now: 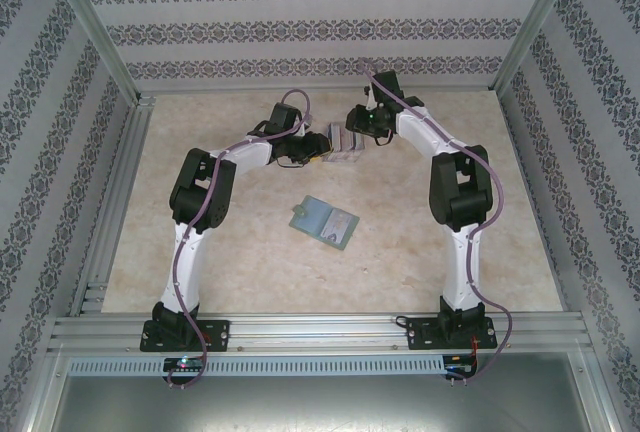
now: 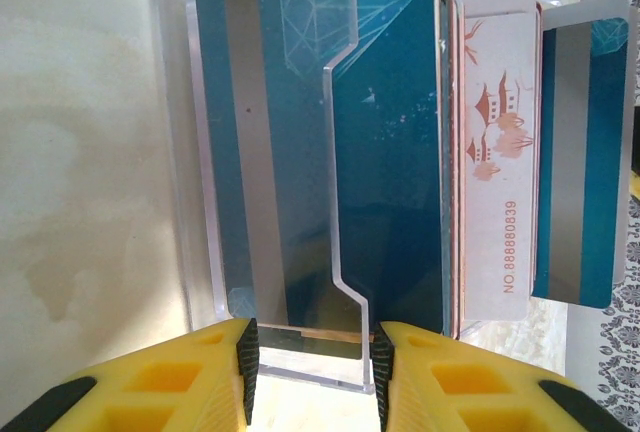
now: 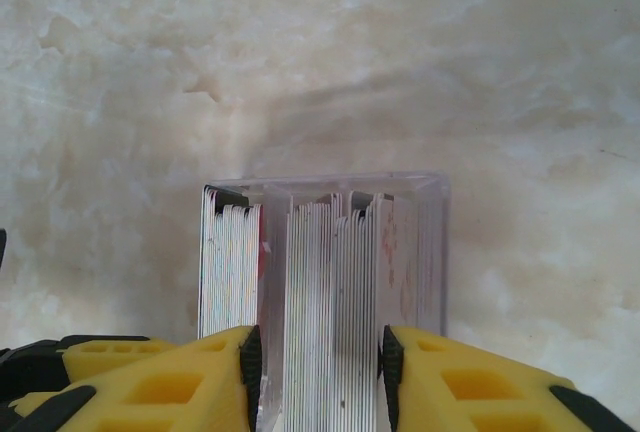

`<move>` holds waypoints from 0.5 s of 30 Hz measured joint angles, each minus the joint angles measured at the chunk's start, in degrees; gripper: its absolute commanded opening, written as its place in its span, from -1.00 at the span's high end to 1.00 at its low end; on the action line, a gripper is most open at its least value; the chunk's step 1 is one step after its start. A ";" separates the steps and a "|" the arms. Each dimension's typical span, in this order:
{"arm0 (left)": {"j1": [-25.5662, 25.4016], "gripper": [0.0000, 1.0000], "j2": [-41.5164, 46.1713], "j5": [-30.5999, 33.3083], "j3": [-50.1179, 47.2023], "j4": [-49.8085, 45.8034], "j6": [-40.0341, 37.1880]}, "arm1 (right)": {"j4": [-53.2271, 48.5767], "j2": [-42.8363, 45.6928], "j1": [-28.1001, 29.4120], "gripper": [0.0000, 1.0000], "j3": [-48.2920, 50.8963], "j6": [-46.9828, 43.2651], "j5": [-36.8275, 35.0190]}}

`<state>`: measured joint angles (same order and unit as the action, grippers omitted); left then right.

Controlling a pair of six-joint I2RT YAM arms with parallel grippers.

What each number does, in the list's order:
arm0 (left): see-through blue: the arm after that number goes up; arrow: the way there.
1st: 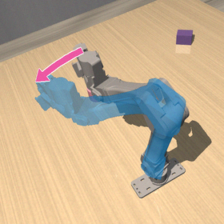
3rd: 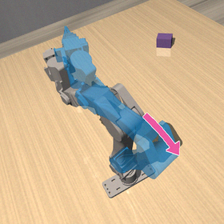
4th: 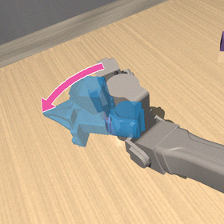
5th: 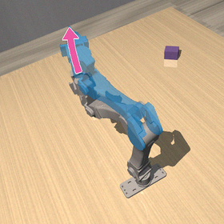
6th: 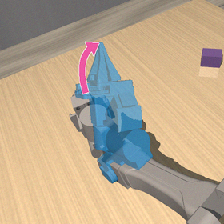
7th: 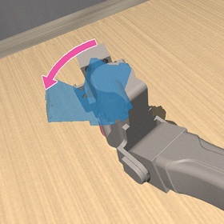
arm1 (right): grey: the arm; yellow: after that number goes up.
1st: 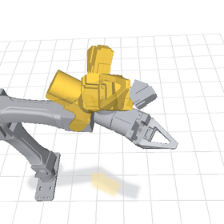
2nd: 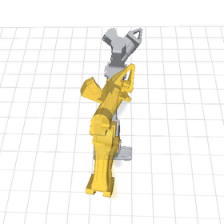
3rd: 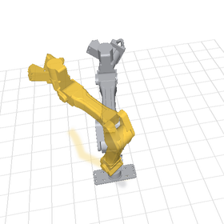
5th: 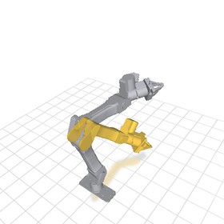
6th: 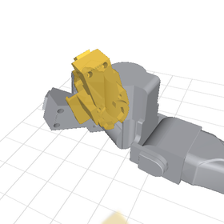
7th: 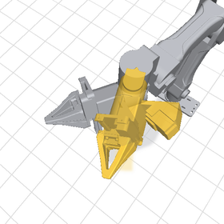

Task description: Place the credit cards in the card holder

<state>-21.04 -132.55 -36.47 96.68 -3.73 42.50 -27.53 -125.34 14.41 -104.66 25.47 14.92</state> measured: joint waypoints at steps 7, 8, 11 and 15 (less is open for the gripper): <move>-0.35 0.25 0.00 0.02 0.04 0.00 0.02 | -0.83 -2.71 0.00 0.20 -1.49 -0.04 1.11; -0.39 0.25 0.00 0.04 0.07 0.00 0.04 | -0.94 -2.78 0.00 0.20 -1.70 -0.02 1.27; -0.55 0.25 -0.02 0.02 0.09 0.04 0.07 | -1.01 -2.80 0.00 0.21 -2.10 0.00 1.77; -0.72 0.25 -0.02 0.02 0.09 0.07 0.11 | -1.22 -2.80 0.09 0.22 -2.10 0.00 2.12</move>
<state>-21.76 -132.57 -36.45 96.77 -3.66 42.61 -28.75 -128.14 14.50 -106.76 25.47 17.04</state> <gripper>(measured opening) 0.376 0.396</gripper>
